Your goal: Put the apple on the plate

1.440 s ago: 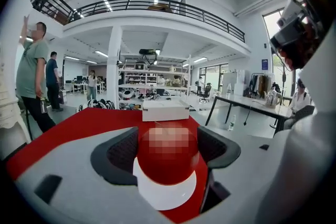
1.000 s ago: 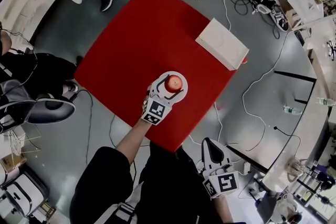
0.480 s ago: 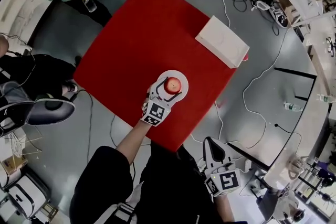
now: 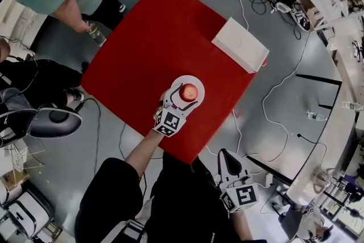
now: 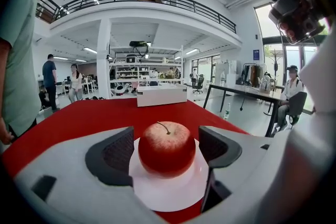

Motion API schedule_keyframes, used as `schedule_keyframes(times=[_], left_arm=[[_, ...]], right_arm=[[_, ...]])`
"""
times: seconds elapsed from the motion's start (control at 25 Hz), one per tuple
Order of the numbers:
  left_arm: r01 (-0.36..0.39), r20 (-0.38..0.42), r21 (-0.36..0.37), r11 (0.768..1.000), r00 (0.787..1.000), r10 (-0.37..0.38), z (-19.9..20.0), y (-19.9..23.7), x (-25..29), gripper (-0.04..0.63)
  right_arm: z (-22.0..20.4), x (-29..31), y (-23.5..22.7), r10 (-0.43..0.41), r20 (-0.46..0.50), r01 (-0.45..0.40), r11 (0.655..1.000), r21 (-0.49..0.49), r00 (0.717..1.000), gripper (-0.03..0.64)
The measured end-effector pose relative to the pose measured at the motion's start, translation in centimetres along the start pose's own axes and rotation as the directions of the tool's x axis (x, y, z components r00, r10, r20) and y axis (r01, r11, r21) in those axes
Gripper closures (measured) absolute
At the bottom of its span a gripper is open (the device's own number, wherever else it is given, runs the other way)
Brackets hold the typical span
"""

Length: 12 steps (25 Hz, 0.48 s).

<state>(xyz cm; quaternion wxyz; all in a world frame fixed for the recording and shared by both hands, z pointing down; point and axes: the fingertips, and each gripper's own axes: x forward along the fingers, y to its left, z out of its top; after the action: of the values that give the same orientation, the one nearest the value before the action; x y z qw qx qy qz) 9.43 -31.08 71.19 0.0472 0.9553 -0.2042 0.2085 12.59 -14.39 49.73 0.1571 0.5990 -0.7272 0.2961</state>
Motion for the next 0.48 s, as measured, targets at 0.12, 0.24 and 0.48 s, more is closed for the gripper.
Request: schedule_keyframes(times=[0.12,0.24,0.48], left_arm=[[-0.008,0.010,-0.005,1.000,1.000,0.008,0.4,-0.3,-1.1,0.225],[-0.026,0.025,-0.005,1.000,0.999,0.026,0.9,-0.6,-2.2,0.225],[-0.078,0.114,-0.017,0.997,0.990,0.079,4.7,-2.6,-6.0,0.339]], right_arm=[[-0.3,-0.4,0.6,0.005,0.010,-0.005,1.000,0.000,1.000,0.606],[-0.6,-0.8,0.8,0.011,0.030,-0.011,1.000,0.002,0.999,0.606],[-0.4,-2.6,0.6,0.061,0.077,-0.060,0.998,-0.016,0.995,0.606]])
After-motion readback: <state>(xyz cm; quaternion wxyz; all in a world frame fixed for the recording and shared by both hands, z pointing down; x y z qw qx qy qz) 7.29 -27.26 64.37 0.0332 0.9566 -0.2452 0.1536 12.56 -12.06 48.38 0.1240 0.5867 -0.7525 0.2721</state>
